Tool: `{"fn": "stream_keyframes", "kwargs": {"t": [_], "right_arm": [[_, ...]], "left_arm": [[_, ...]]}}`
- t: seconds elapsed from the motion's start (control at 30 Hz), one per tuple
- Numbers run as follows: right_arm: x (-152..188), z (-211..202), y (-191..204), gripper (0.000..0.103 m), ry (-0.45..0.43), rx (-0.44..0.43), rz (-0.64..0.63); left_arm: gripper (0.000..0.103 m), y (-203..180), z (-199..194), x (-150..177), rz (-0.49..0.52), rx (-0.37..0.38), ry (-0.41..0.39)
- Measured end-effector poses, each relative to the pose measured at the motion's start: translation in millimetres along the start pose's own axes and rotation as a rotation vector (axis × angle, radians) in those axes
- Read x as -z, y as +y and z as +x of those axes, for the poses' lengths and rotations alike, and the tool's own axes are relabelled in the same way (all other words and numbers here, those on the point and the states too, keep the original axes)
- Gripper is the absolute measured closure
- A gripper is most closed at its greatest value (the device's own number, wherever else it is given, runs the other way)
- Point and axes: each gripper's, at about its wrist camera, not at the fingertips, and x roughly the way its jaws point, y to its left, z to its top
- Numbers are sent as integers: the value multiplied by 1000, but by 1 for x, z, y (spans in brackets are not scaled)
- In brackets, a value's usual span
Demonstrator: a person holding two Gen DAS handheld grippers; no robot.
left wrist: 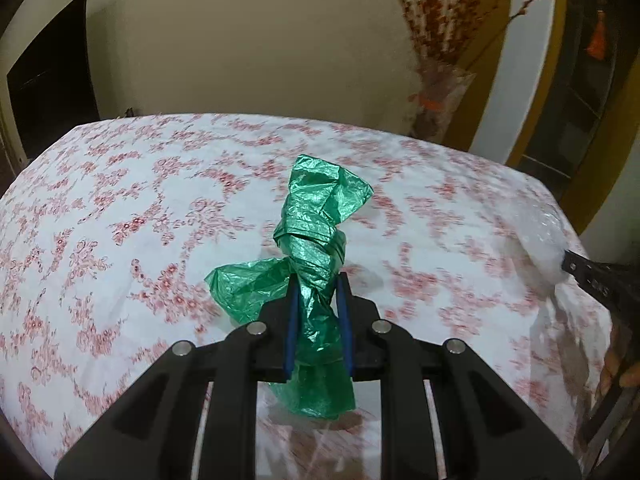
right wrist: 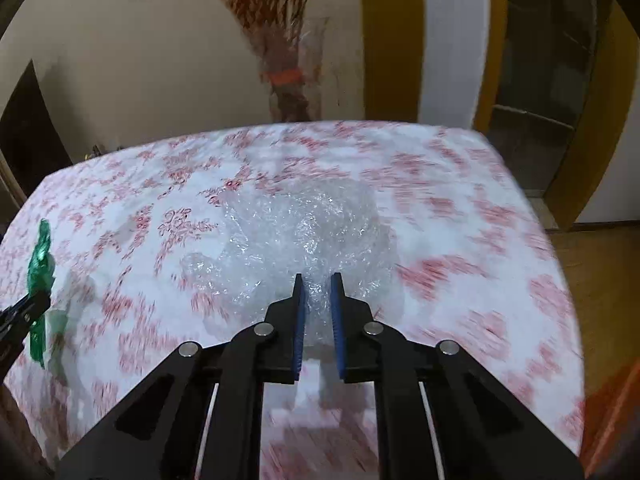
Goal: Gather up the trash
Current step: 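Grasp the green bag with the left tool while the right tool grasps the bubble wrap, then carry both items over the wastebasket and open both tools to drop them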
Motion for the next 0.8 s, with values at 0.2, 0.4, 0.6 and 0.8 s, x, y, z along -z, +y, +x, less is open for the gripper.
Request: {"fn": "stream_keyframes", "kwargs": {"t": [0.2, 0.4, 0.6, 0.8], "right_arm": [[21, -83, -39, 93, -89, 23, 46], [47, -154, -79, 93, -150, 44, 115], [79, -215, -120, 93, -212, 77, 191], [112, -254, -158, 93, -270, 130, 273]], "left_arm": [[84, -37, -38, 8, 48, 58, -33], [84, -86, -78, 23, 109, 132, -48], [84, -139, -113, 41, 176, 217, -57], [84, -193, -140, 65, 232, 321, -45]]}}
